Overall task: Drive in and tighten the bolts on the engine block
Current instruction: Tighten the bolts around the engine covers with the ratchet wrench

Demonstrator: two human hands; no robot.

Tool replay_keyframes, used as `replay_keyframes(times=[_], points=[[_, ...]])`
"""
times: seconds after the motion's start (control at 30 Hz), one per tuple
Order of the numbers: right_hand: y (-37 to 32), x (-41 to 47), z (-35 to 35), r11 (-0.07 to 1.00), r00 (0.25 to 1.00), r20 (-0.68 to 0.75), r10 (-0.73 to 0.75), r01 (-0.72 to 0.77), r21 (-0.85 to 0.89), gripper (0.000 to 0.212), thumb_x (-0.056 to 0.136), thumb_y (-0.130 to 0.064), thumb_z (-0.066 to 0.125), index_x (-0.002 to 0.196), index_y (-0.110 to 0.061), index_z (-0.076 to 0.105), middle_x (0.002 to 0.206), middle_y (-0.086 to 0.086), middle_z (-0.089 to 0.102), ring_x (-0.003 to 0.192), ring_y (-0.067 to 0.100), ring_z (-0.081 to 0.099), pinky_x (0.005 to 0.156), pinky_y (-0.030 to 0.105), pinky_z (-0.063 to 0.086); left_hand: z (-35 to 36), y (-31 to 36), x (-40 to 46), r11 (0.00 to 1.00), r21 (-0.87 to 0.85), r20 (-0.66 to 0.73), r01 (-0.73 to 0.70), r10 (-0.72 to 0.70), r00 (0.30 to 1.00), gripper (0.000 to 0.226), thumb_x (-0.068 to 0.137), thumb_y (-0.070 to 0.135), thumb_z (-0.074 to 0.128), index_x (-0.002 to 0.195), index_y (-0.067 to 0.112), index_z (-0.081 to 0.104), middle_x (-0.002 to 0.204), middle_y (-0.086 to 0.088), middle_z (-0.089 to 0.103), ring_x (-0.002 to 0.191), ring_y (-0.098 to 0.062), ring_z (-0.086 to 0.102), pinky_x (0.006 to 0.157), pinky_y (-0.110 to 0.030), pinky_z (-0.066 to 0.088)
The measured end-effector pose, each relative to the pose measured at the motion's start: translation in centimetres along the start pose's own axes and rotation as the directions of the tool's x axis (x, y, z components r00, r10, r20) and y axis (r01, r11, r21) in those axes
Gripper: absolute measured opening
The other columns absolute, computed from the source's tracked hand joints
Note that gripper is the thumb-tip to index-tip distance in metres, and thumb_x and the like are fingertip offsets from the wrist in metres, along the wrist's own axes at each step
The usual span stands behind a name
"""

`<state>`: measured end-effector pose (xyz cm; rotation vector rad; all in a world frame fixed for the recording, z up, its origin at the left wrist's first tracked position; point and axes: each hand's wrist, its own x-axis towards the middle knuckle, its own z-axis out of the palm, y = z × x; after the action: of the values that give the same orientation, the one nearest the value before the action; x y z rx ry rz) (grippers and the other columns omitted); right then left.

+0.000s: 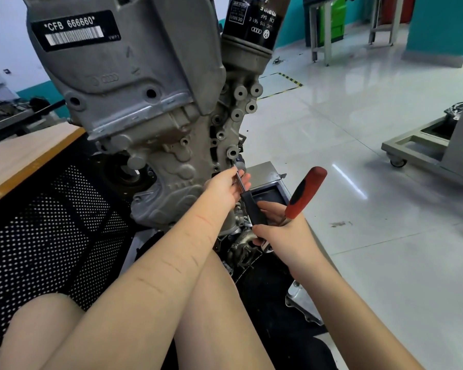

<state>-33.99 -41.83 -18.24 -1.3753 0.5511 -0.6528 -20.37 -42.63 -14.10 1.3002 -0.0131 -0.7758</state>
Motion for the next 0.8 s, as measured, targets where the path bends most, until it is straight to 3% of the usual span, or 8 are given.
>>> replay_keyframes(times=[0.07, 0.2, 0.33, 0.47, 0.57, 0.67, 0.8], points=[[0.1, 0.1, 0.0, 1.0, 1.0, -0.01, 0.018, -0.018, 0.007, 0.046, 0.076, 0.01, 0.058, 0.089, -0.033, 0.068, 0.073, -0.001, 0.069, 0.06, 0.021, 0.062, 0.07, 0.044, 0.055, 0.0, 0.0, 0.1, 1.0, -0.001, -0.004, -0.011, 0.011, 1.0, 0.023, 0.098, 0.009, 0.041, 0.076, 0.003, 0.046, 0.08, -0.007, 0.054, 0.122, -0.029, 0.051, 0.082, -0.033, 0.043], [0.1, 0.3, -0.3, 0.994, 0.998, -0.02, 0.067, -0.065, 0.093, 0.04, 0.076, 0.011, 0.059, 0.096, -0.023, 0.059, 0.078, -0.008, 0.067, 0.055, 0.018, 0.063, 0.067, 0.038, 0.055, 0.1, 0.0, 0.3, 1.0, 0.013, -0.009, -0.018, 0.018, 1.0, 0.017, 0.098, 0.01, 0.043, 0.084, 0.003, 0.05, 0.079, -0.005, 0.054, 0.113, -0.025, 0.056, 0.08, -0.032, 0.045], [-0.2, 0.5, -0.7, 0.93, 0.986, 0.02, 0.168, -0.165, 0.329, 0.033, 0.077, 0.014, 0.059, 0.1, -0.009, 0.061, 0.07, -0.005, 0.072, 0.057, 0.013, 0.066, 0.068, 0.036, 0.058, 0.2, 0.2, 0.5, 1.0, 0.002, -0.015, -0.026, 0.026, 1.0, 0.021, 0.097, 0.008, 0.045, 0.076, 0.002, 0.049, 0.077, -0.006, 0.054, 0.068, -0.018, 0.057, 0.07, -0.031, 0.05], [-0.7, 0.4, -0.9, 0.768, 0.953, 0.094, 0.289, -0.29, 0.571, 0.029, 0.078, 0.015, 0.058, 0.103, 0.001, 0.062, 0.087, 0.02, 0.068, 0.064, 0.024, 0.068, 0.055, 0.031, 0.057, 0.1, 0.1, 0.6, 1.0, -0.016, -0.014, -0.025, 0.024, 1.0, 0.02, 0.096, 0.009, 0.046, 0.077, 0.003, 0.049, 0.073, -0.006, 0.058, 0.062, -0.016, 0.058, 0.063, -0.028, 0.051], [-0.9, 0.4, -0.9, 0.67, 0.931, 0.147, 0.335, -0.345, 0.657, 0.024, 0.079, 0.014, 0.057, 0.1, 0.003, 0.064, 0.081, 0.025, 0.067, 0.064, 0.029, 0.068, 0.054, 0.03, 0.056, 0.0, 0.0, 0.4, 0.999, -0.033, -0.002, -0.023, 0.023, 1.0, 0.021, 0.096, 0.01, 0.047, 0.075, 0.005, 0.05, 0.057, -0.002, 0.063, 0.04, -0.009, 0.06, 0.048, -0.023, 0.051], [-1.0, 0.3, -0.8, 0.612, 0.92, 0.177, 0.349, -0.367, 0.7, 0.024, 0.08, 0.014, 0.054, 0.101, 0.005, 0.062, 0.078, 0.025, 0.067, 0.063, 0.028, 0.069, 0.053, 0.03, 0.057, 0.1, -0.1, 0.4, 1.0, -0.007, 0.002, -0.024, 0.024, 1.0, 0.02, 0.096, 0.012, 0.047, 0.076, 0.009, 0.05, 0.066, 0.0, 0.062, 0.034, -0.006, 0.058, 0.068, -0.029, 0.05], [-0.9, 0.2, -0.8, 0.557, 0.908, 0.232, 0.348, -0.399, 0.728, 0.031, 0.082, 0.012, 0.051, 0.112, 0.006, 0.058, 0.088, 0.025, 0.065, 0.066, 0.027, 0.068, 0.055, 0.03, 0.058, -0.1, 0.0, 0.3, 1.0, 0.006, 0.013, -0.02, 0.02, 1.0, 0.018, 0.096, 0.013, 0.048, 0.078, 0.009, 0.05, 0.077, -0.001, 0.057, 0.035, -0.006, 0.058, 0.049, -0.023, 0.048]])
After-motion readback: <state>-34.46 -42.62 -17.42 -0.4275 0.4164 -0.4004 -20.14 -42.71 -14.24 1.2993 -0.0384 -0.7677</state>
